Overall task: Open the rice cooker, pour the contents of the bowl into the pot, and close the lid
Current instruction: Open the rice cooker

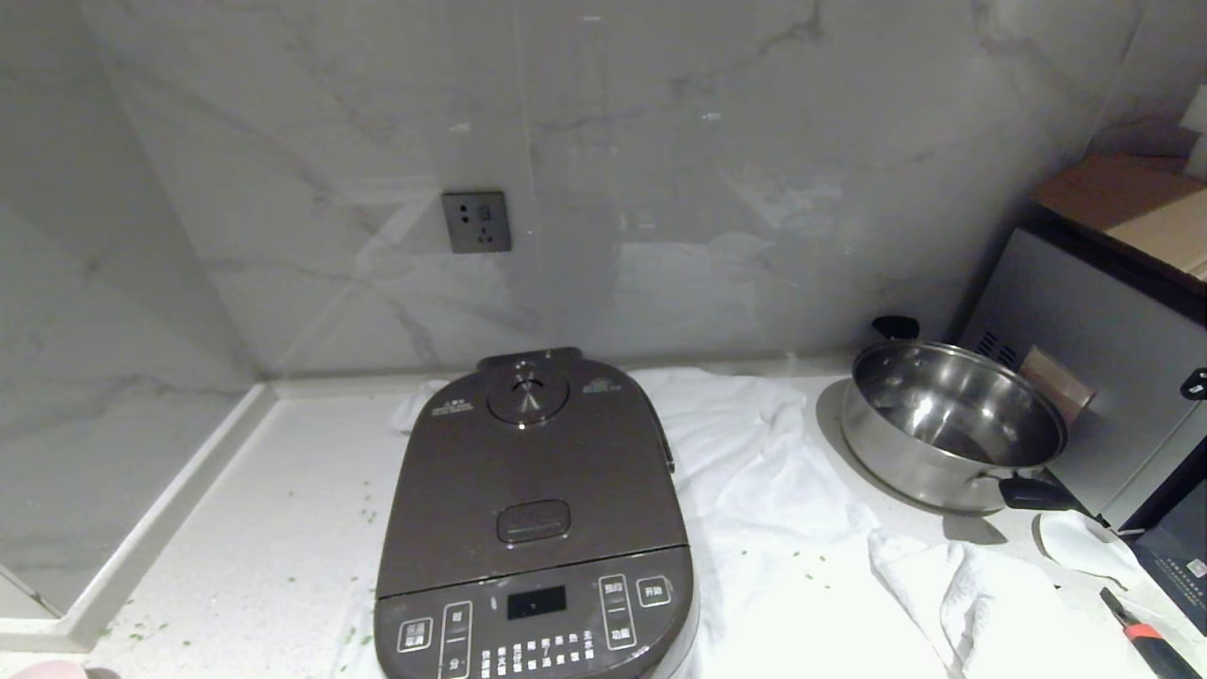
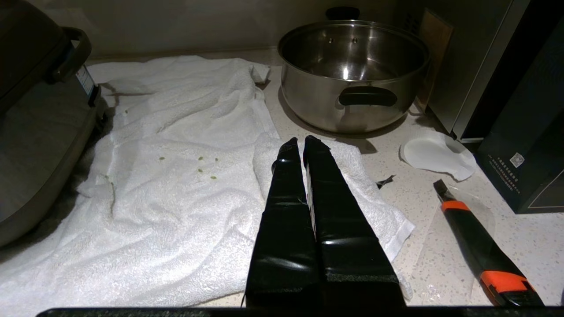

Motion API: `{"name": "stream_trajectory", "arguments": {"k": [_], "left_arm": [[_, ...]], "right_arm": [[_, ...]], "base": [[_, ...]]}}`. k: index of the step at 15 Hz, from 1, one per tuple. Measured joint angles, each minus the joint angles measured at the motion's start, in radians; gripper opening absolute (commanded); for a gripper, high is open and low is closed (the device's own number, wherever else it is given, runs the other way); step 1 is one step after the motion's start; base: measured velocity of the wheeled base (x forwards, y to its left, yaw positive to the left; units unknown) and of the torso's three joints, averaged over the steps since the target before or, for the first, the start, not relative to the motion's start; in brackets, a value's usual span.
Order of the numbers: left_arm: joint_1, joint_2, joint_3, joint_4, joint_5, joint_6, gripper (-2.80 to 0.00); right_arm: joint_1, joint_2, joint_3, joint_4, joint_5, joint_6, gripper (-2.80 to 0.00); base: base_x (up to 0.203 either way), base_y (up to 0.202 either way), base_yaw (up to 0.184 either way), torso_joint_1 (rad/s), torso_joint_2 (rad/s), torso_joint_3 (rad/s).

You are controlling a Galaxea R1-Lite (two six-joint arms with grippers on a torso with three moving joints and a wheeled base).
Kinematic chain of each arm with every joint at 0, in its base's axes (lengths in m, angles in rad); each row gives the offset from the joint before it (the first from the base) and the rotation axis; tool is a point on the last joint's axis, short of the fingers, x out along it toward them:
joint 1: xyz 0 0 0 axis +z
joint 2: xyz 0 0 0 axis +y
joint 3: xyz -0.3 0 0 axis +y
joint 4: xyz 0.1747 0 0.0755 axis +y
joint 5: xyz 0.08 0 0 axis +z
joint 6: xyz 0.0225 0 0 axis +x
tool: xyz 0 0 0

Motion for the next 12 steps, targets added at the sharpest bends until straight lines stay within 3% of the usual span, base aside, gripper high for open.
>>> {"name": "stream_trajectory", "arguments": {"k": [12], "left_arm": [[0.0, 0.0, 0.0, 0.0, 0.0, 0.0, -2.8]], "right_arm": [[0.0, 0.0, 0.0, -0.003, 0.001, -0.005, -2.8]], "base": [[0.0, 0.0, 0.0, 0.0, 0.0, 0.0]]}}
